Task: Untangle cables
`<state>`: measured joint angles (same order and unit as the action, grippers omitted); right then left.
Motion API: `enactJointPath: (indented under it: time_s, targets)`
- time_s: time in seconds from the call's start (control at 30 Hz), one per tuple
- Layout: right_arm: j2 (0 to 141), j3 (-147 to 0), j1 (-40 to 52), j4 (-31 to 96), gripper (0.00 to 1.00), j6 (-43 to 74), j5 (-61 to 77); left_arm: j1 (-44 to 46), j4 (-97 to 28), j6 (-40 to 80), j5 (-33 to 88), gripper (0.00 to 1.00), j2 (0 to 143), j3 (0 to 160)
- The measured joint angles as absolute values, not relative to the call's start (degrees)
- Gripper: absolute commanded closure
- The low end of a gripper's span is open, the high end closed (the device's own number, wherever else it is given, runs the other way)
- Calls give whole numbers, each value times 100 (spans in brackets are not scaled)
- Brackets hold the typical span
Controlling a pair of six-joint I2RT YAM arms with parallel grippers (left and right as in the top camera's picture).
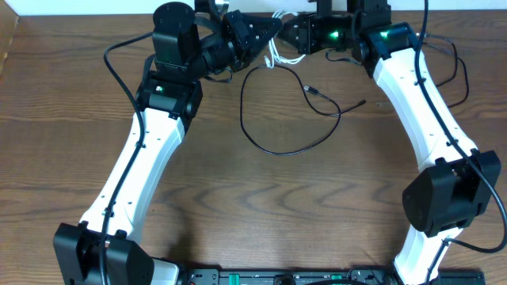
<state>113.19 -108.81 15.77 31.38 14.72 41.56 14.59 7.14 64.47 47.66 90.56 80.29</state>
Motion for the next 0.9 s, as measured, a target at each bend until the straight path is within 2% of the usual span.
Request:
enactJointPath:
  time_s: [0.07,0.1,0.17,0.3,0.6,0.9]
  targets:
    - [11319,-10881,1544,3194,99,1584,3824,1457,550,6320,4757,83,9056,8029]
    - [11319,-10881,1509,3229,99,1619,3645,1457,423,6180,4744,76,9056,8027]
    - [11306,-10881,1409,3369,99,1675,3310,1457,217,5857,4748,54,9056,8029]
    - [11080,-10879,1079,3780,99,1752,2672,1457,-255,5122,4700,43,9056,8027]
    - [9929,-10945,-268,4541,99,1737,1197,1457,-1619,3660,4053,41,9056,8029]
    - [10578,-10965,-1651,4567,99,1485,40,1457,-2742,2764,3186,41,9056,8029]
